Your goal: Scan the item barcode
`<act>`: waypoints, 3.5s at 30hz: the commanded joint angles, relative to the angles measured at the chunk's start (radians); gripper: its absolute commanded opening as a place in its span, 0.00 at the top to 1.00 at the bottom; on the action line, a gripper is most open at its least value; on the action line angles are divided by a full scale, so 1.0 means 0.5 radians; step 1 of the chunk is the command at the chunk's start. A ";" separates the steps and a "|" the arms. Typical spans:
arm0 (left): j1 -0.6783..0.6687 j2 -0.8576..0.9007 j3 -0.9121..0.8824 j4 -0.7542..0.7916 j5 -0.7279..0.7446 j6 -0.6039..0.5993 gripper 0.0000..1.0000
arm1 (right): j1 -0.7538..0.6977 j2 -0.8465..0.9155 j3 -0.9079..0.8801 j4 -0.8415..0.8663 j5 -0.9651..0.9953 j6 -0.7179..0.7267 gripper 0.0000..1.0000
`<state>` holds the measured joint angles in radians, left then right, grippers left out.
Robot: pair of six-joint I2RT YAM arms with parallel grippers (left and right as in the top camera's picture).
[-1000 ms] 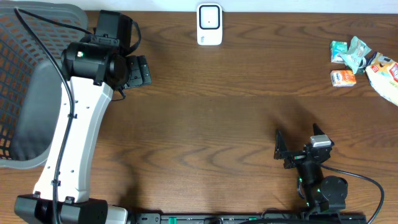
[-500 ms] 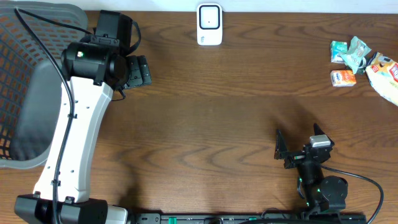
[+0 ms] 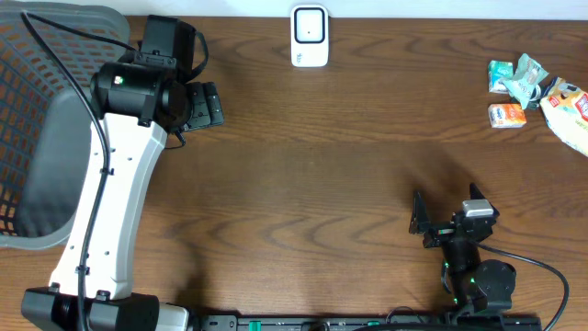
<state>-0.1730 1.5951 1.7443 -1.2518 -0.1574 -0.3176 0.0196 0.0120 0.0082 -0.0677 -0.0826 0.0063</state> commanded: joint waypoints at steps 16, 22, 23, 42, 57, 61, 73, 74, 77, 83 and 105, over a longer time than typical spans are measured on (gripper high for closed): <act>0.003 -0.003 -0.005 -0.003 -0.024 -0.018 0.02 | -0.038 -0.014 -0.004 -0.021 0.070 0.001 0.01; 0.003 -0.003 -0.005 -0.003 -0.024 -0.018 0.02 | -0.051 -0.014 -0.004 -0.021 0.069 0.001 0.01; 0.003 -0.003 -0.005 -0.003 -0.024 -0.018 0.02 | -0.051 -0.014 -0.004 -0.021 0.070 0.010 0.01; 0.003 -0.003 -0.005 -0.003 -0.024 -0.018 0.02 | -0.051 -0.013 -0.004 -0.008 0.041 0.030 0.01; 0.003 -0.003 -0.005 -0.003 -0.024 -0.018 0.02 | -0.051 -0.011 -0.005 -0.008 0.041 0.030 0.01; 0.003 -0.003 -0.005 -0.003 -0.024 -0.018 0.02 | -0.051 -0.011 -0.004 -0.008 0.041 0.030 0.01; 0.003 -0.003 -0.005 -0.003 -0.024 -0.018 0.02 | -0.051 -0.011 -0.004 -0.008 0.041 0.030 0.01; 0.003 -0.003 -0.005 -0.003 -0.024 -0.018 0.02 | -0.051 -0.011 -0.004 -0.008 0.041 0.030 0.01; 0.003 0.004 -0.005 -0.003 -0.024 -0.018 0.02 | -0.051 -0.011 -0.004 -0.008 0.041 0.030 0.01; 0.003 0.004 -0.005 -0.011 -0.023 -0.019 0.02 | -0.051 -0.011 -0.004 -0.008 0.041 0.030 0.01; -0.163 -0.506 -0.621 0.343 0.204 0.091 0.02 | -0.051 -0.011 -0.004 -0.008 0.041 0.030 0.01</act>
<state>-0.2398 1.4422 1.4986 -1.1141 -0.0570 -0.3054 0.0132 0.0120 0.0082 -0.0696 -0.0597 0.0113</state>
